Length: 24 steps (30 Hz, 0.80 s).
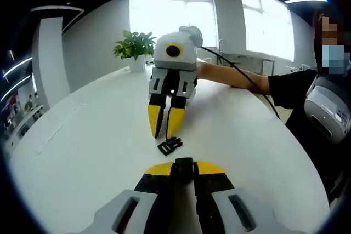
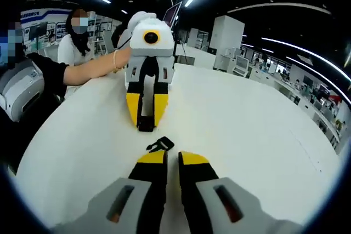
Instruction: Snap the two parts of the plastic buckle together until the buckle closes and remains connected.
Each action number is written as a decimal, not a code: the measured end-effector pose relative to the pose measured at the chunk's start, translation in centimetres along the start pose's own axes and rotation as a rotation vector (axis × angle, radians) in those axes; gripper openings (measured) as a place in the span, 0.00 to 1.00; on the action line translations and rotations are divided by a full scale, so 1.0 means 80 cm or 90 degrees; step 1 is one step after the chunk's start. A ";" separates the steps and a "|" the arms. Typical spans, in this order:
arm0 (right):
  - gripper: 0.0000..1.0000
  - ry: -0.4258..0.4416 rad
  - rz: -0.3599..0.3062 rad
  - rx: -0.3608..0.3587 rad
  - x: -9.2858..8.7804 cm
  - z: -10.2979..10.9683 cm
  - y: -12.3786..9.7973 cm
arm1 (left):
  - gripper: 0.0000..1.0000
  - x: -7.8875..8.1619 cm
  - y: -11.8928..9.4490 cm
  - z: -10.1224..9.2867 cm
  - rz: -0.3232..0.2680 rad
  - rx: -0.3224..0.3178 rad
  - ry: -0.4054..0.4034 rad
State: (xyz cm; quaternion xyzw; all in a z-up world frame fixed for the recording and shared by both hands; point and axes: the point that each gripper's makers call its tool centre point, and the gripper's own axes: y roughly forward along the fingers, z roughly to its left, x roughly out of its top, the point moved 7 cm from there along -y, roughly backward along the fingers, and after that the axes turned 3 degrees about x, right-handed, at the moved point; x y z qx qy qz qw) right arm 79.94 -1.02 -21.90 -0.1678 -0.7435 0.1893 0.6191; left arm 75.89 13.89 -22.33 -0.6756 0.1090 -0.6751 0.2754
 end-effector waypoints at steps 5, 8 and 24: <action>0.11 0.015 0.000 0.028 0.007 0.011 0.009 | 0.12 -0.004 -0.003 0.002 0.004 0.011 0.001; 0.15 0.015 0.001 0.030 0.008 0.013 0.011 | 0.12 -0.005 -0.005 0.004 0.007 0.018 0.001; 0.26 0.052 -0.068 0.008 0.012 -0.005 0.039 | 0.12 -0.010 -0.020 0.015 0.021 0.044 0.006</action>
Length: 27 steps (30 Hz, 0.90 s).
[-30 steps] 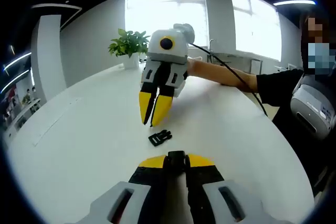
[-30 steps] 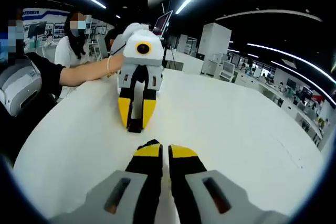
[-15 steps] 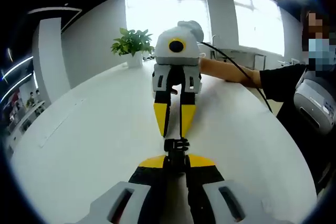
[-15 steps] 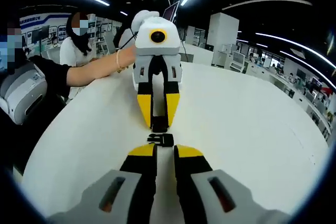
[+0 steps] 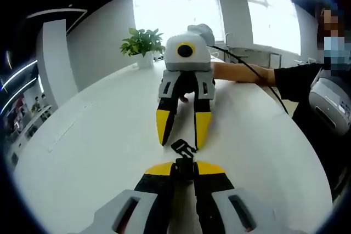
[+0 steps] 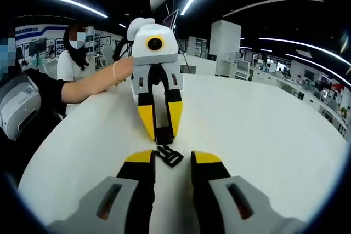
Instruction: Snap the two parts of the plastic buckle together until the buckle closes and remains connected.
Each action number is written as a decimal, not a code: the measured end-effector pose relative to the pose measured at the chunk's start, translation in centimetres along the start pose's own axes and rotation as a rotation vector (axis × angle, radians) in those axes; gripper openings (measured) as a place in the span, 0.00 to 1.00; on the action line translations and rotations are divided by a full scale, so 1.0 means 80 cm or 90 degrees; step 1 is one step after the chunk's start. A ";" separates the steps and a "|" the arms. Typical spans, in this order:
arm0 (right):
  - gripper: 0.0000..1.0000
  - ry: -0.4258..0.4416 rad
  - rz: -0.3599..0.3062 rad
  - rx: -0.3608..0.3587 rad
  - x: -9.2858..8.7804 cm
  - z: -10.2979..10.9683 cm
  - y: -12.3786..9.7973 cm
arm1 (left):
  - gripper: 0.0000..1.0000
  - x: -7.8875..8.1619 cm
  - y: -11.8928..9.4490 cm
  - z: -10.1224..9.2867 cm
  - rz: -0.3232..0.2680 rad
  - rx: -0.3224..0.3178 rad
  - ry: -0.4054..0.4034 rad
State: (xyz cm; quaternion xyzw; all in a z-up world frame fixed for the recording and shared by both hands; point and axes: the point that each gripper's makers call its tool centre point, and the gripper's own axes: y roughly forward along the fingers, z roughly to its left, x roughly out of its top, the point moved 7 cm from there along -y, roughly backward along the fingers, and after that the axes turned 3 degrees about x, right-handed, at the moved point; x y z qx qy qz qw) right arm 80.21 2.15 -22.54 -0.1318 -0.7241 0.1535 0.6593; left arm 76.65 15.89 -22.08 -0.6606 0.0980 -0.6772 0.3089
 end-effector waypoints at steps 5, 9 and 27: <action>0.24 0.019 -0.012 0.017 0.000 -0.002 0.003 | 0.12 -0.002 -0.002 0.002 0.001 0.000 -0.007; 0.22 0.022 -0.013 0.021 0.000 0.000 0.002 | 0.12 -0.002 -0.002 0.002 0.000 -0.001 -0.012; 0.27 0.033 -0.024 0.000 -0.009 0.000 -0.008 | 0.12 -0.001 -0.001 0.002 0.000 0.001 -0.023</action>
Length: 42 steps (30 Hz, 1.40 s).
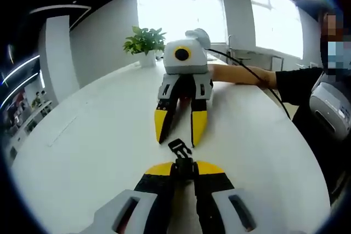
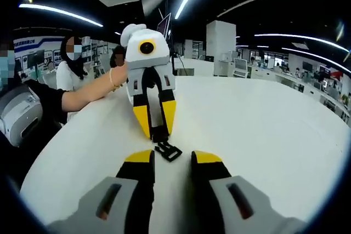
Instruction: Snap the two parts of the plastic buckle together until the buckle closes and remains connected.
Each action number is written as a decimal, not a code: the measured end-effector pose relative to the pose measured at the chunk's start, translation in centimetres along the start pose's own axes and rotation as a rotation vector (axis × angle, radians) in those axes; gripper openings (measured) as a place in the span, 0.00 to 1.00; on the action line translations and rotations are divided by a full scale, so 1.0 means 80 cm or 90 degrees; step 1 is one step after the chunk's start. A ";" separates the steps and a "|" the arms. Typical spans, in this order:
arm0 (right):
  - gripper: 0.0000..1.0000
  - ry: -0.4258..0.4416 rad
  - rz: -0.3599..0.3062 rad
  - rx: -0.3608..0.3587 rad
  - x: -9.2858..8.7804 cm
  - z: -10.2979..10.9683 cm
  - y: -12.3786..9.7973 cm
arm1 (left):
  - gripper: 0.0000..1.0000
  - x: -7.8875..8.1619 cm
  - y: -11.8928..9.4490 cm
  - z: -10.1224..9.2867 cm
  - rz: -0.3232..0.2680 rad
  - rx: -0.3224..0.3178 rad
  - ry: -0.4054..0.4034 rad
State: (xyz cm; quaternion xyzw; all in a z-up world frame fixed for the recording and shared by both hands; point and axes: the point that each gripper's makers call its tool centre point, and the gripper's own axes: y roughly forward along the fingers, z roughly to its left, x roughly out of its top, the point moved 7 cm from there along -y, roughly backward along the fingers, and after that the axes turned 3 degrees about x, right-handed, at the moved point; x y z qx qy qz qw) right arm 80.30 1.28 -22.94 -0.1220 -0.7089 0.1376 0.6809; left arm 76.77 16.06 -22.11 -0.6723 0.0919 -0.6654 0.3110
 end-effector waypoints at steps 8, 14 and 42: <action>0.19 -0.012 -0.006 0.015 0.003 0.009 0.005 | 0.12 0.001 0.002 0.000 -0.004 -0.004 -0.006; 0.17 -0.012 0.014 0.004 0.005 0.011 0.000 | 0.12 0.000 0.002 0.000 -0.005 -0.004 -0.006; 0.13 -0.062 0.011 0.010 0.005 0.018 0.003 | 0.12 0.000 0.003 -0.003 -0.004 -0.002 0.002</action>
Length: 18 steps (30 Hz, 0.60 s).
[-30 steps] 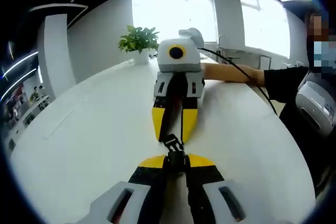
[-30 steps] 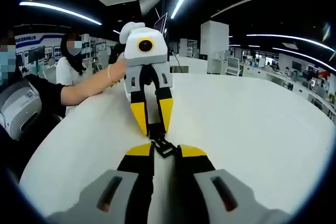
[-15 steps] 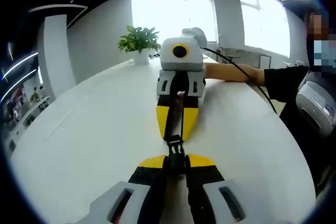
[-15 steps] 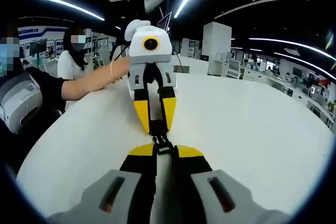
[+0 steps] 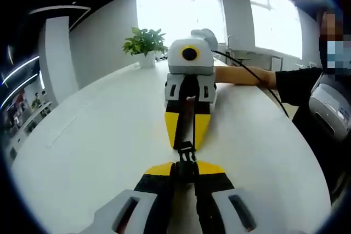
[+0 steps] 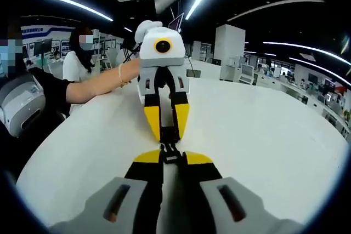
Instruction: Snap the two parts of the plastic buckle together until the buckle closes and remains connected.
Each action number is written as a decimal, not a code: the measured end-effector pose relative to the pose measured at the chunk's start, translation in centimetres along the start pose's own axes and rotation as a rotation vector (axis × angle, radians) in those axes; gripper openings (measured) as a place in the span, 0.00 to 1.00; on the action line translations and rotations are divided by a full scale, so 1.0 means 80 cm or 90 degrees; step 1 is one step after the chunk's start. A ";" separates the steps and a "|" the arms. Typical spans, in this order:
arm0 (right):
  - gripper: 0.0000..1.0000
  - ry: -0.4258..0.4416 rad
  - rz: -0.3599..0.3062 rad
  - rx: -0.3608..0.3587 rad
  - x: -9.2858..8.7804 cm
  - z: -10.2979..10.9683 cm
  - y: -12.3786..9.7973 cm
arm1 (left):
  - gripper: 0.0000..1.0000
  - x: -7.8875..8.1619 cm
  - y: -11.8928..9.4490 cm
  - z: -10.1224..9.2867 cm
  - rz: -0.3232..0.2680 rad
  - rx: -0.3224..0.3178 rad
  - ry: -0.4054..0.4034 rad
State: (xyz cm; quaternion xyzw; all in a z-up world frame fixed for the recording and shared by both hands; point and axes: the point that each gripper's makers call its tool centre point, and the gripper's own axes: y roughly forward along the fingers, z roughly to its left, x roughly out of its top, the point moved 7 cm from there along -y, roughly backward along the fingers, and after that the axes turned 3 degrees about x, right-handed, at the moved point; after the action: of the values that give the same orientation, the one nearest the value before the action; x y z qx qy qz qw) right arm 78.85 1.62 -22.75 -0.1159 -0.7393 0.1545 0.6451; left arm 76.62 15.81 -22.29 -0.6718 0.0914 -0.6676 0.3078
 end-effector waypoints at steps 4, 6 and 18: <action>0.13 -0.002 -0.002 -0.007 0.000 -0.002 -0.001 | 0.12 0.000 0.000 -0.001 0.001 0.001 0.004; 0.13 -0.003 -0.004 -0.008 0.000 -0.002 -0.001 | 0.12 0.000 0.000 -0.002 0.001 0.001 0.005; 0.13 -0.016 -0.014 -0.001 0.005 0.001 -0.002 | 0.12 0.000 0.000 0.002 0.000 0.001 0.001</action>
State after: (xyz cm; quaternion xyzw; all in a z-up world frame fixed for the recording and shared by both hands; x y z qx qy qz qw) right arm 78.71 1.58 -22.31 -0.1061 -0.7489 0.1482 0.6371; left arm 76.76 15.86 -22.29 -0.6711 0.0913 -0.6680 0.3082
